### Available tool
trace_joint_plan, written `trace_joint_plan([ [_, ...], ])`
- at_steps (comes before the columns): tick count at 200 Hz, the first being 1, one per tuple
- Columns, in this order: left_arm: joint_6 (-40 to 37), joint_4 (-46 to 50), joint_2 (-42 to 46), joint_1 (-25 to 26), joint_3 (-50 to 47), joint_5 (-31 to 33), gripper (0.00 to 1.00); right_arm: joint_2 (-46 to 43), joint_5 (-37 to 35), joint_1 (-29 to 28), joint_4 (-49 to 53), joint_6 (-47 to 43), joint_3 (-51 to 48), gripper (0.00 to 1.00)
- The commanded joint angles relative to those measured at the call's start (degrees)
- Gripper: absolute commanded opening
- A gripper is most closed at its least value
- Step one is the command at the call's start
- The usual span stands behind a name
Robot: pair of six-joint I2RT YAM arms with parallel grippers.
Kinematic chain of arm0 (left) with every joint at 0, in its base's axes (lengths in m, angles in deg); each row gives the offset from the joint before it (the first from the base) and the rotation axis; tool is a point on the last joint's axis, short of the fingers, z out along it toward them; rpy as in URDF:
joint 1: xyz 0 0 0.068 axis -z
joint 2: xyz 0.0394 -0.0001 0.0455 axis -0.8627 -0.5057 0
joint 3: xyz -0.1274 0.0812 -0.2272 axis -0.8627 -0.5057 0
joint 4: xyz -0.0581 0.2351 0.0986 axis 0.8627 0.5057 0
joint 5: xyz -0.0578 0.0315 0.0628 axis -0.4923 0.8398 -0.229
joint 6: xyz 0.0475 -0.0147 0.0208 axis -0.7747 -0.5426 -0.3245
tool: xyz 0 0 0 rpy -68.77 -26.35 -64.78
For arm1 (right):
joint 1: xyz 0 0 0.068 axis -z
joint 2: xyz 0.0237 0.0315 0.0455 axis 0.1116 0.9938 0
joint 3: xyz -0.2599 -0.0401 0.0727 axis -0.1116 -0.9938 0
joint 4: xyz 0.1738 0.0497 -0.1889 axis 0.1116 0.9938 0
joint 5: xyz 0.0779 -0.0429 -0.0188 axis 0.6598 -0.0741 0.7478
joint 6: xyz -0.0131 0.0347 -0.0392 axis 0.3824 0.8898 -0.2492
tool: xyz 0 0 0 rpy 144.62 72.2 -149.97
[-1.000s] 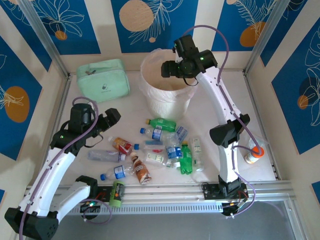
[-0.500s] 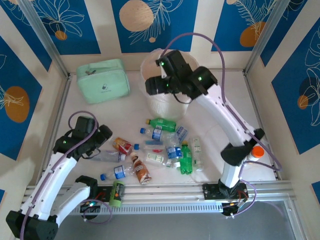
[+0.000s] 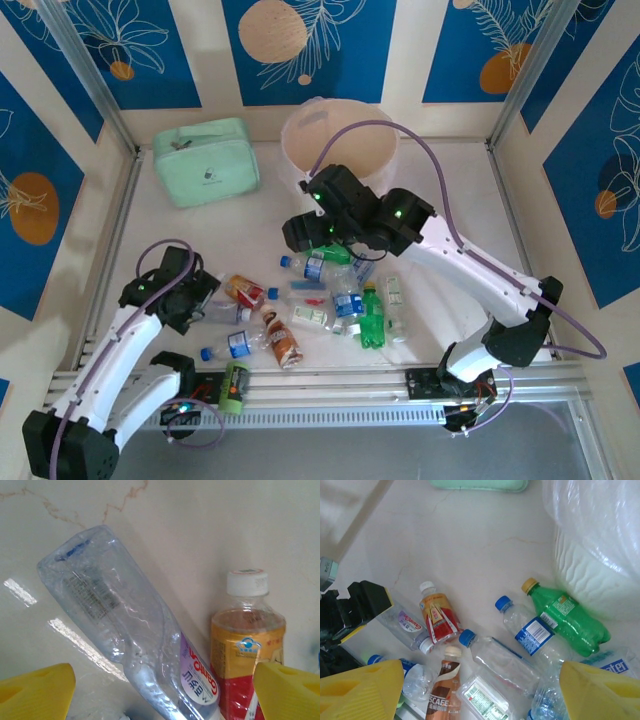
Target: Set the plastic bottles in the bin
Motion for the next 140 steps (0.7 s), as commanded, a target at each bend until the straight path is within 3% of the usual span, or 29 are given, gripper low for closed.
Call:
trace_joint_plan([
  [1, 4.32, -1.37, -0.45, -0.78, -1.95, -1.52, 0.91, -2.34, 0.23, -0.64, -2.43, 2.11, -1.33, 0.82],
  [140, 7.23, -13.68, -12.68, -2.53, -5.9, -1.96, 0.85, -2.81, 0.84, -1.16, -4.28, 3.92, -6.17, 0.82],
])
